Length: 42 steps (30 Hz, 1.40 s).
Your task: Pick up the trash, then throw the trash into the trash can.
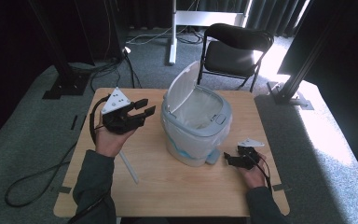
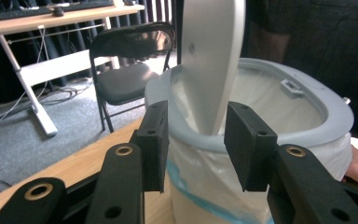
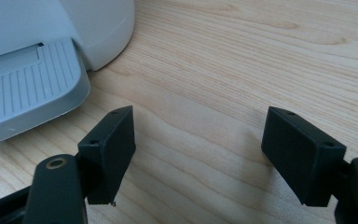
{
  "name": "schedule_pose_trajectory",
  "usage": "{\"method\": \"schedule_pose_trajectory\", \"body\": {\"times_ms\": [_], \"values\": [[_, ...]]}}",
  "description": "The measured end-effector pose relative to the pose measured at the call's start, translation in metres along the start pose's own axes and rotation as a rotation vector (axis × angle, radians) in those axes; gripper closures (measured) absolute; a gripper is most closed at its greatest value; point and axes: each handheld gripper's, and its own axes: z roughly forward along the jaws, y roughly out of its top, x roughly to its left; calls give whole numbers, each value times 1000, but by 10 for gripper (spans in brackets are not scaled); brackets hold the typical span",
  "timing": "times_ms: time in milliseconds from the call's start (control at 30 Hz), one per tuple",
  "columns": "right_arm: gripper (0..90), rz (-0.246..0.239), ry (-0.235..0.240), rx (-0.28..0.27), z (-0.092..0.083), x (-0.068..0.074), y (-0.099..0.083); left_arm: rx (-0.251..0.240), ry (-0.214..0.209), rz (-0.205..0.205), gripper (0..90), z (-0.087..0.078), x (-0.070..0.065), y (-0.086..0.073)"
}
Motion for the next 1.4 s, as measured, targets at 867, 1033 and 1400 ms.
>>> {"method": "schedule_pose_trajectory", "body": {"times_ms": [867,1033,1400], "values": [[250,-1,0,0,0,0,0,57,78,-126,603,-16,31,-53],[250,0,0,0,0,0,0,69,98,-149,595,-19,35,-64],[250,1,-1,1,0,0,0,109,127,-203,584,-20,39,-86]]}}
